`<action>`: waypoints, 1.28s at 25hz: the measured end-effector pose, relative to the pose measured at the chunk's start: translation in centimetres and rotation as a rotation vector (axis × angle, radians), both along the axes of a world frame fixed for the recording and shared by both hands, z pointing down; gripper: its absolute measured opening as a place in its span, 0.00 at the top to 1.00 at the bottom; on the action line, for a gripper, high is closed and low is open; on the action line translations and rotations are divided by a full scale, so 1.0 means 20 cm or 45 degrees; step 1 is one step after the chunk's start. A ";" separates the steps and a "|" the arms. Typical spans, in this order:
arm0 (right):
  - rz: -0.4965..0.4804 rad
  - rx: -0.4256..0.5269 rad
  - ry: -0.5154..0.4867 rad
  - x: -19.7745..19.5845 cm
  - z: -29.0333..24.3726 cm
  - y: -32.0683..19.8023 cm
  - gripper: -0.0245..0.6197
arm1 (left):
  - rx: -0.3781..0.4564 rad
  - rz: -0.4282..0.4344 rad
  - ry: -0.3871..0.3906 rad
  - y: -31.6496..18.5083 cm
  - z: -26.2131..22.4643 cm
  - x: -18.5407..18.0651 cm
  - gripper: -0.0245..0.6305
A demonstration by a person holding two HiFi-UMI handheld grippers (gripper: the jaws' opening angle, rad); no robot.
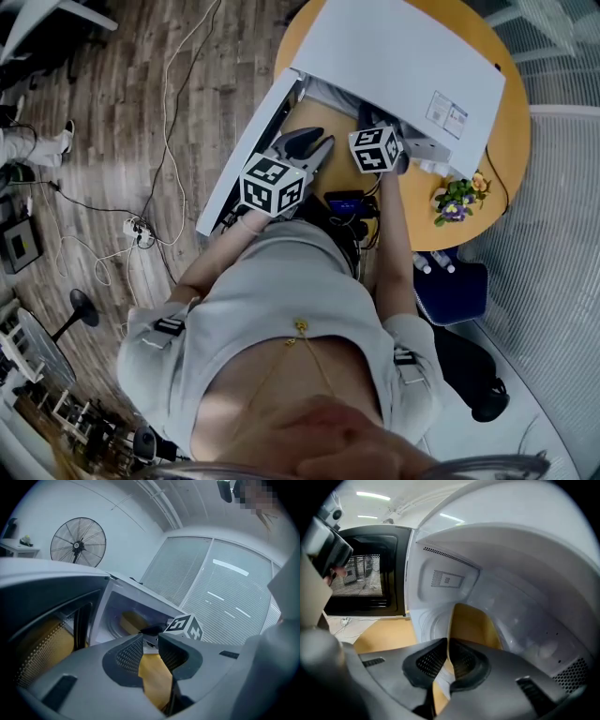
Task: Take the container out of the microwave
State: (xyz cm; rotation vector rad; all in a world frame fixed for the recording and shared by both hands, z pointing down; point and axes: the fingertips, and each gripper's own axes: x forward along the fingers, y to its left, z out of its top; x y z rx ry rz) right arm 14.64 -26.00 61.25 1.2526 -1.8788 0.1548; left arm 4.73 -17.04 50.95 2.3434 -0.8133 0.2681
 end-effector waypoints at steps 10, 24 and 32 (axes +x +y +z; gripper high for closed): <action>-0.012 -0.005 0.018 -0.05 -0.03 0.10 0.91 | 0.018 0.004 0.012 0.03 -0.03 -0.03 0.81; 0.029 -0.016 -0.038 -0.09 -0.06 0.25 0.91 | 0.027 0.008 0.011 0.10 -0.04 -0.08 0.81; -0.007 -0.006 -0.079 -0.17 -0.12 0.39 0.91 | 0.018 0.026 0.009 0.15 -0.02 -0.11 0.81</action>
